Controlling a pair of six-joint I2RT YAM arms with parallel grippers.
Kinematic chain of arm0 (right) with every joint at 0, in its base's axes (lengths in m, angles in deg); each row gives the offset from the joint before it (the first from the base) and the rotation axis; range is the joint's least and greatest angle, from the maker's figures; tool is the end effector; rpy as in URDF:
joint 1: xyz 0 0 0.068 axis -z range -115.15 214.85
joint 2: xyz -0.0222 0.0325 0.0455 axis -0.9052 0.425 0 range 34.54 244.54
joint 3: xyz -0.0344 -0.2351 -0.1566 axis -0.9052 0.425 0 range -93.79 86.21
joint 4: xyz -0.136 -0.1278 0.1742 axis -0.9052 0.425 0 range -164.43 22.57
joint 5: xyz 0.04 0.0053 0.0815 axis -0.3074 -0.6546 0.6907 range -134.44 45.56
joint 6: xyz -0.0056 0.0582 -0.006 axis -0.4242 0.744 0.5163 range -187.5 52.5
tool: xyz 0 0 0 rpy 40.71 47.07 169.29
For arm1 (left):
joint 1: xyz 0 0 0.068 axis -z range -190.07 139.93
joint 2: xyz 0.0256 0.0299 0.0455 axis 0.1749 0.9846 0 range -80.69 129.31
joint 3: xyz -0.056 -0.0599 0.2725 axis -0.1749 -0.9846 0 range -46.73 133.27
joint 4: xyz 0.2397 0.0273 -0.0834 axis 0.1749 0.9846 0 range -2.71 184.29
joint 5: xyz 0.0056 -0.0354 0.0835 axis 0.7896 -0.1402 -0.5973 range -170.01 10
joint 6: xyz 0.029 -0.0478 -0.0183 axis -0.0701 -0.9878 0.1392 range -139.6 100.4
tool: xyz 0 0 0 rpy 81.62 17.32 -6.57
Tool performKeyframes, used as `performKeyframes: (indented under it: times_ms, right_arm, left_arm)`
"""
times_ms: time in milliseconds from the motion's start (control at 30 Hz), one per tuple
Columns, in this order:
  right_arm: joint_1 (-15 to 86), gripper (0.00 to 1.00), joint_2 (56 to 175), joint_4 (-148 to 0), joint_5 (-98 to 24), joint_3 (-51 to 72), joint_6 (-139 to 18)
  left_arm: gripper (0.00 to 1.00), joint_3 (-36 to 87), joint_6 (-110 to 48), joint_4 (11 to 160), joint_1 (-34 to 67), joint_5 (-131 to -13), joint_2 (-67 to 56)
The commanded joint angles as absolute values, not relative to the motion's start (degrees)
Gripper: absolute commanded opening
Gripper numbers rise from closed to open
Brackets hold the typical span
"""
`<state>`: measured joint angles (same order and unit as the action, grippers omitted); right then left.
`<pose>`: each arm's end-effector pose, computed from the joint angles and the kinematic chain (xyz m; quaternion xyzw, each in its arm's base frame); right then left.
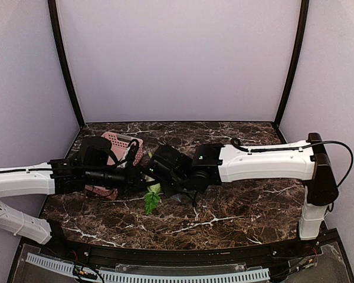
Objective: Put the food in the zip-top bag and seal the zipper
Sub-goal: Place the fake vegetable in the zipper food storage bag.
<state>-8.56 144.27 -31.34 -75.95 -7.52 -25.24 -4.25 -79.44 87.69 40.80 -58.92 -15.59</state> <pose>0.1400 0.3919 0.2708 -0.1795 0.9130 0.0777 0.3581 0.1468 -0.2047 0.2831 0.0366 0.8253 -0.5330 0.1828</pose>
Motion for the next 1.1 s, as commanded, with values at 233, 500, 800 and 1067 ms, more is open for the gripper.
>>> performKeyframes:
  times_ms: [233, 500, 800, 1067]
  right_arm:
    - [-7.58, 0.0, 145.14, -31.9, -77.66, -7.04, -23.67]
    - [-7.41, 0.0, 145.62, -31.24, -76.98, -7.05, -22.86]
    - [-7.15, 0.0, 145.6, -31.08, -77.2, -6.99, -22.61]
    - [-7.17, 0.0, 145.28, -30.96, -76.88, -6.25, -22.02]
  left_arm:
    - [0.25, -13.28, -87.71, 80.37, 43.74, -65.59, -19.19]
    - [0.25, -13.87, -88.05, 78.85, 44.54, -65.25, -18.01]
    - [0.25, -15.43, -89.35, 76.18, 45.44, -64.61, -16.51]
    - [0.25, -17.85, -90.39, 75.2, 46.02, -65.9, -17.4]
